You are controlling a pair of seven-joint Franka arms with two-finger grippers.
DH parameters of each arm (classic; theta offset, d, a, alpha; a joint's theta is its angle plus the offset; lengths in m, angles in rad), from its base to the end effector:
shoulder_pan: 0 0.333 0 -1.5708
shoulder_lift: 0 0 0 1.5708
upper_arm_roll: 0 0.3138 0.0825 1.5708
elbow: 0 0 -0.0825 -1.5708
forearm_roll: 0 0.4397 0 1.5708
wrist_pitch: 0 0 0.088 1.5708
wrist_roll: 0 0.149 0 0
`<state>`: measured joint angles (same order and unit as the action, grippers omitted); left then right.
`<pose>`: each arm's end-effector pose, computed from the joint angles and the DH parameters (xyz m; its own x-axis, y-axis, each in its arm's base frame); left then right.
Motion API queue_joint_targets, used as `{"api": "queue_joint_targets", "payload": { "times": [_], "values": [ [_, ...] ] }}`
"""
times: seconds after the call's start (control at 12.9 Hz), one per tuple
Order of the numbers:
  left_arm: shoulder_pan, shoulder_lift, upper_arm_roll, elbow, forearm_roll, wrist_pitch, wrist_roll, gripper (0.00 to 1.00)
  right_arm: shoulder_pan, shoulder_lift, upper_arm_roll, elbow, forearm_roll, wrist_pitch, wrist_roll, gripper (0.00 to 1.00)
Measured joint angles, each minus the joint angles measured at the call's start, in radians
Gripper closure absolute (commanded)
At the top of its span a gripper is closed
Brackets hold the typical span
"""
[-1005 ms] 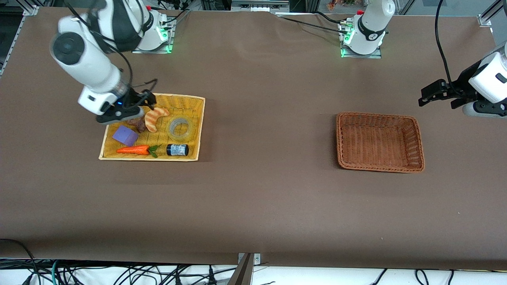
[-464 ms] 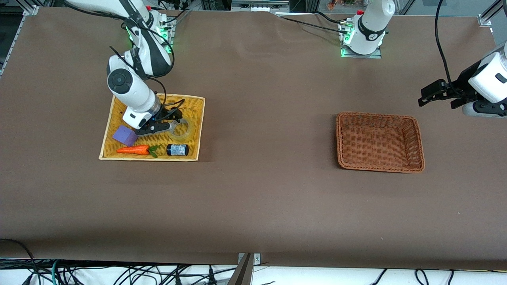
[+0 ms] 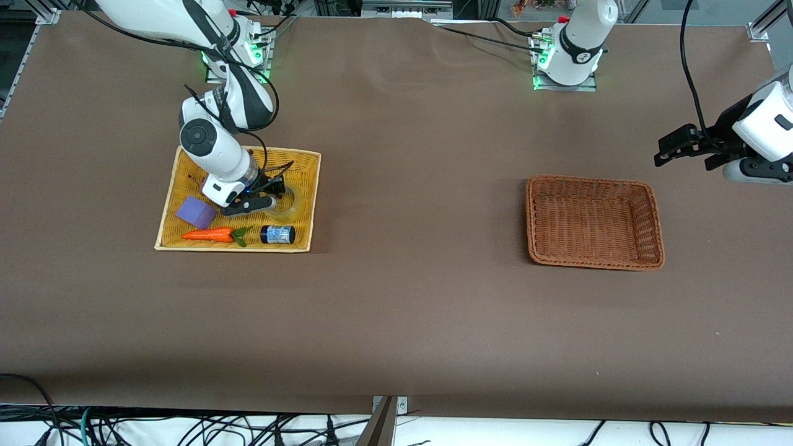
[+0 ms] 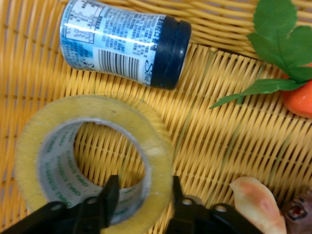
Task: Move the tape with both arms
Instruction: 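Lower the right gripper onto the yellow tape roll in the tray, then grasp the tape roll with the right gripper and lift it out, then carry the tape toward mid-table while the left gripper reaches toward it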
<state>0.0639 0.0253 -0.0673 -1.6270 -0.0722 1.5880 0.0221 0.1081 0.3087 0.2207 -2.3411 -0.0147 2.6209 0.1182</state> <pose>0.6136 -0.0124 0.5371 0.9977 -0.0243 -0.0626 -0.0196 -0.9970 0.0750 0.5077 0.1831 0.1111 0.9766 0.2131 -0.0279 0.2113 -0.9758 -0.0566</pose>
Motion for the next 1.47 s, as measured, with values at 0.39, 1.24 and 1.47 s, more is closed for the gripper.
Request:
{"api": "queue_joint_targets", "payload": {
  "times": [0.39,1.24,1.47],
  "values": [
    [0.000,0.000,-0.001,0.000,0.000,0.000,0.000,0.00,0.000,-0.020,0.001,0.087,-0.004,-0.107,-0.001,1.00],
    [0.000,0.011,-0.002,0.002,0.000,0.001,0.000,0.00,0.382,0.183,0.101,0.666,-0.030,-0.479,0.677,1.00],
    [-0.001,0.039,-0.002,0.008,0.000,0.002,0.000,0.00,0.514,0.406,0.099,0.891,-0.157,-0.440,0.942,1.00]
  ]
}}
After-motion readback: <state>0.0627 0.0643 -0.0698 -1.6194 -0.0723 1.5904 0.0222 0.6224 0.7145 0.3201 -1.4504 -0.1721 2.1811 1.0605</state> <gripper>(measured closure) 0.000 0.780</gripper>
